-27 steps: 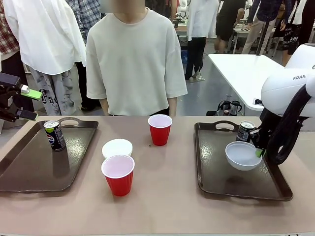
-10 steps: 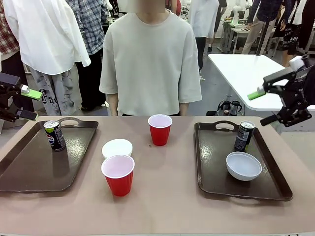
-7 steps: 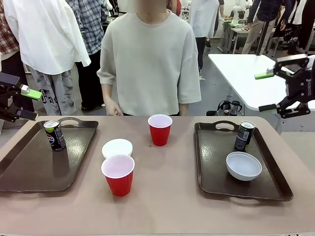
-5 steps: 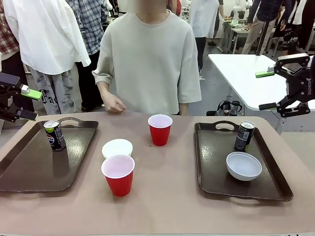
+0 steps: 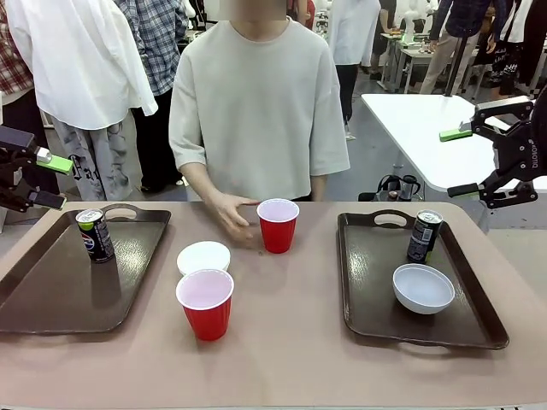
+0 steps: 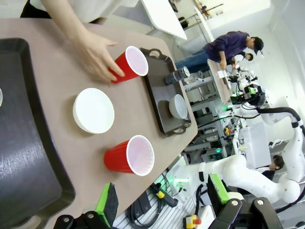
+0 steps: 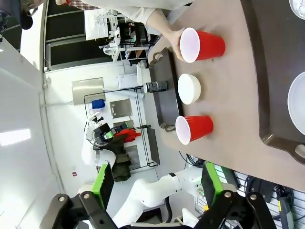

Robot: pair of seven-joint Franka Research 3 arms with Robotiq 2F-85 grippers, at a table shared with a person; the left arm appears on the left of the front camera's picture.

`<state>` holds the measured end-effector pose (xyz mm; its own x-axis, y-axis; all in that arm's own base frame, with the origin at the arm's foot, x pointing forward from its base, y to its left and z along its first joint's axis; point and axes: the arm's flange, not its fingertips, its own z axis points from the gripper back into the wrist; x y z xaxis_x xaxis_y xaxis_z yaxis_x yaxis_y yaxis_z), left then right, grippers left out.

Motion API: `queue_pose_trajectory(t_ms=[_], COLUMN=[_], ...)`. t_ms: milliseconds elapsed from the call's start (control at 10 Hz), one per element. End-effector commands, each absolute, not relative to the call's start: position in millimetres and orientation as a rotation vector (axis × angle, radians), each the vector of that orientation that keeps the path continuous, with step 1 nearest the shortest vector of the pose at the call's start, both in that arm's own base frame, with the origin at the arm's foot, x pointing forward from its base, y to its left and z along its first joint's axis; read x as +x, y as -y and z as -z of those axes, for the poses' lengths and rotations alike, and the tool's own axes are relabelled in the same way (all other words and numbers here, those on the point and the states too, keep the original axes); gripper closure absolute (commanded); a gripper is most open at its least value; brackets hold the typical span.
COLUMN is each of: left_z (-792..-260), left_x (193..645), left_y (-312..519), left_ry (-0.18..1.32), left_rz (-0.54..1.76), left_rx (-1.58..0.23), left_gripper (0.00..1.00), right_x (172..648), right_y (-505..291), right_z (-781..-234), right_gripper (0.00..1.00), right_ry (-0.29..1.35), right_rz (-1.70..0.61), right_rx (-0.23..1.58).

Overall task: Prepare tableware on both trays.
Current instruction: Pick up a Picnic Bowl from the table and place it on a Handle tray.

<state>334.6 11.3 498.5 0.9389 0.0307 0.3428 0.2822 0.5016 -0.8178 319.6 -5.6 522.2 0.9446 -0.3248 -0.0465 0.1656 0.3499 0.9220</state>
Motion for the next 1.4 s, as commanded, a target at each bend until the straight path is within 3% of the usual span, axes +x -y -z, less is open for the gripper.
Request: queue_pose_trajectory(t_ms=[0, 500, 800, 1300], left_z=[-498, -534, -506, -486], left_x=[335, 398, 439, 439], left_y=[-11, 113, 167, 181], left_ry=[0.334, 0.376, 0.32, 0.295], left_rz=[0.155, 0.322, 0.5, 0.545], left_rx=[-1.039, -0.521, -0.227, -0.19], left_gripper=[0.0, 0.0, 0.0, 0.0], right_x=[320, 320, 320, 320], right_y=[7, 7, 7, 7], right_z=[-522, -522, -522, -522], right_gripper=[0.04, 0.04, 0.04, 0.04], right_ry=[0.164, 0.164, 0.164, 0.164], right_rz=[0.298, 0.298, 0.298, 0.298], right_rx=[1.177, 1.177, 1.177, 1.177])
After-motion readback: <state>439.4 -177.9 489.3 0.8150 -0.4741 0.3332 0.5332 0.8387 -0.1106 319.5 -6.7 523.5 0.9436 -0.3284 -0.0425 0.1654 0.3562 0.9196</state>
